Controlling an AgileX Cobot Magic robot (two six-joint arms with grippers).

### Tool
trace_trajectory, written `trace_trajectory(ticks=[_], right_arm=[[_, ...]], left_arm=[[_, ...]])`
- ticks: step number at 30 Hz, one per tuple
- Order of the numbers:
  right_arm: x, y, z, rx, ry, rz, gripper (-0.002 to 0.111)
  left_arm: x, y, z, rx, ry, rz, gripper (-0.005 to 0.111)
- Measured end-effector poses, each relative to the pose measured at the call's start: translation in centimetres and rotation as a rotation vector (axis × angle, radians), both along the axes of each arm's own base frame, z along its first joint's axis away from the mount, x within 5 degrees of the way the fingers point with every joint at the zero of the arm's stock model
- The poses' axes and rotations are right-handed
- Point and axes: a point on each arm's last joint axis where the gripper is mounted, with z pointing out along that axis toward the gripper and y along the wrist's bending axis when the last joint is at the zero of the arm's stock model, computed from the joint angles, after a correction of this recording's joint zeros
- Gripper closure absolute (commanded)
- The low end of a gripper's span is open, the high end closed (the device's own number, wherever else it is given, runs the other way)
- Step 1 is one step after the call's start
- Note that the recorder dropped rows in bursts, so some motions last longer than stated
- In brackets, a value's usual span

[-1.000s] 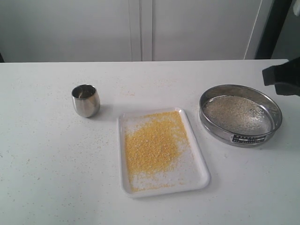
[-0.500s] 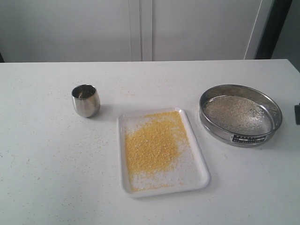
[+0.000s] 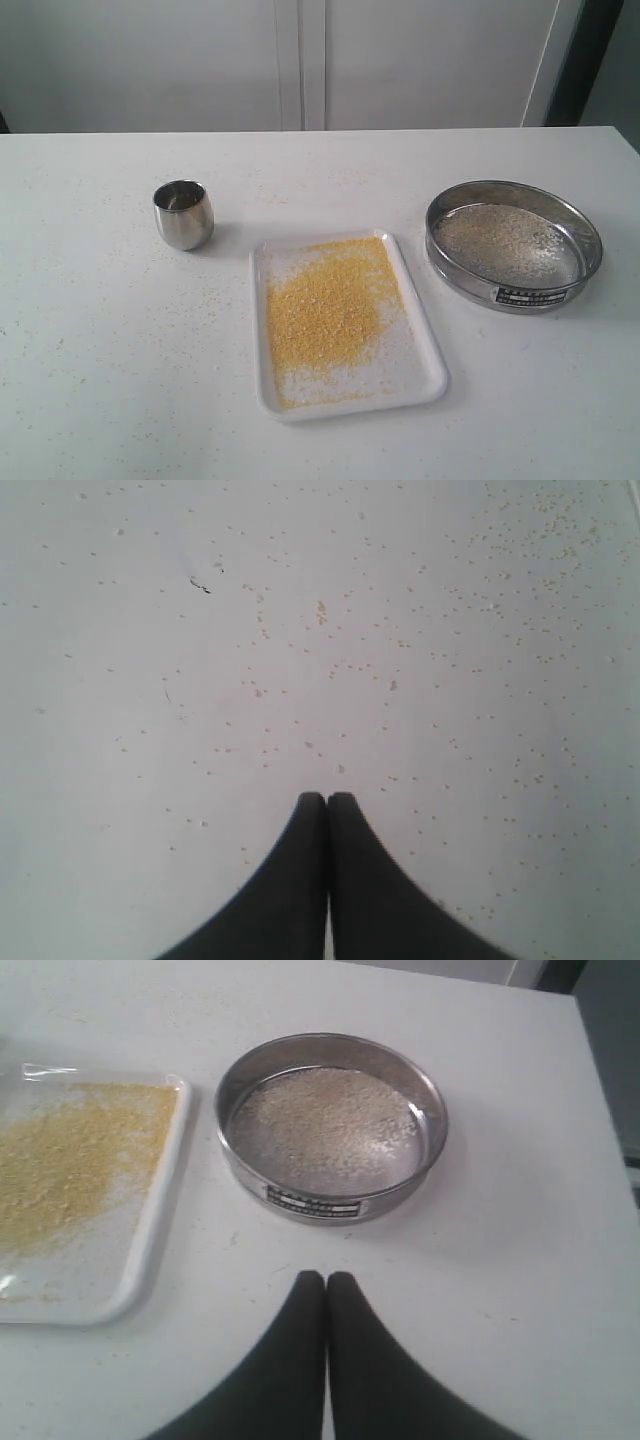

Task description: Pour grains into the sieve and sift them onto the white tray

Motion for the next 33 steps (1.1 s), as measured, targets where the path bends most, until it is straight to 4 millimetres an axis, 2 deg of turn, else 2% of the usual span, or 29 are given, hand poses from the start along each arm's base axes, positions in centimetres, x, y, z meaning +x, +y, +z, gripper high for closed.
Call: trace_trajectory(ticks=[6,29,33], right_arm=[[-0.7,-0.5,-0.8,-0.017,-0.036,-0.036,0.108],[-0.7,-0.5,-0.8,-0.005,-0.04,-0.042,0.108],[-1.4,-0.5,-1.0,-0.001,-0.068,-0.043,0.108]], left_arm=[[0.0,0.0,0.0,0.0,0.0,0.0,0.107],[0.0,0.0,0.0,0.0,0.0,0.0,0.107],[0.0,0.0,0.0,0.0,0.0,0.0,0.107]])
